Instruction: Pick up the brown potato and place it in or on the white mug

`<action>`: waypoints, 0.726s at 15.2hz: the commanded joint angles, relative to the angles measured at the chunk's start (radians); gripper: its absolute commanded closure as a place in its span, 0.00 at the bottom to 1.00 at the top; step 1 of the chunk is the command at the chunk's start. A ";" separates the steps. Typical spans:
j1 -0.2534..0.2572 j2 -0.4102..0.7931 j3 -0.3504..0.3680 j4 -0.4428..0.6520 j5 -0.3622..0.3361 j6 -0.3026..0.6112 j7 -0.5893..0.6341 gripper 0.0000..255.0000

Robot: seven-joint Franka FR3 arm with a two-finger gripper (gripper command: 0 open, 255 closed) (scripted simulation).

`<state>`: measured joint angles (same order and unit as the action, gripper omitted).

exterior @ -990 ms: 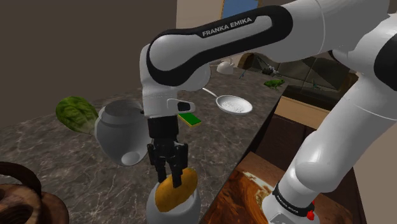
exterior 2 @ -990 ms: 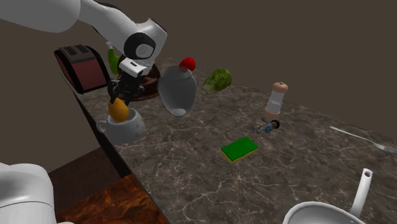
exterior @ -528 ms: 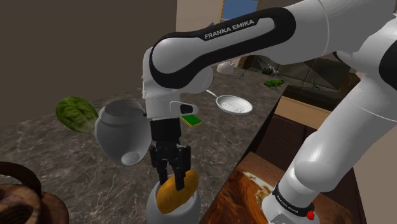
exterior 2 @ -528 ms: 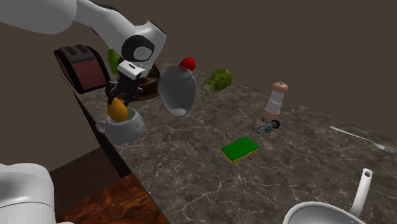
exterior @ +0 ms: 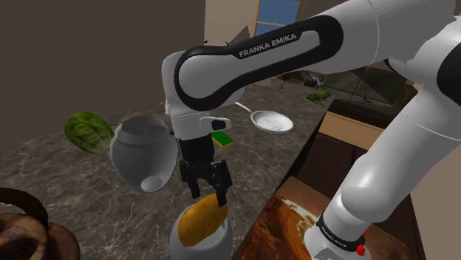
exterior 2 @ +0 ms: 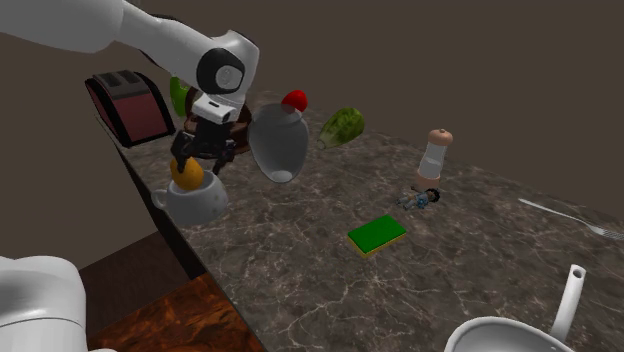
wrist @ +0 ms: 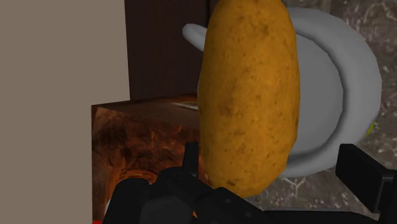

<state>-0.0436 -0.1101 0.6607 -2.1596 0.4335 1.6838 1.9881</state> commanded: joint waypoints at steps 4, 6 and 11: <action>-0.016 0.030 -0.015 0.118 -0.034 -0.093 0.019 0.00; -0.016 0.030 -0.015 0.118 -0.034 -0.093 0.019 0.00; -0.016 0.029 -0.015 0.118 -0.034 -0.093 0.019 0.00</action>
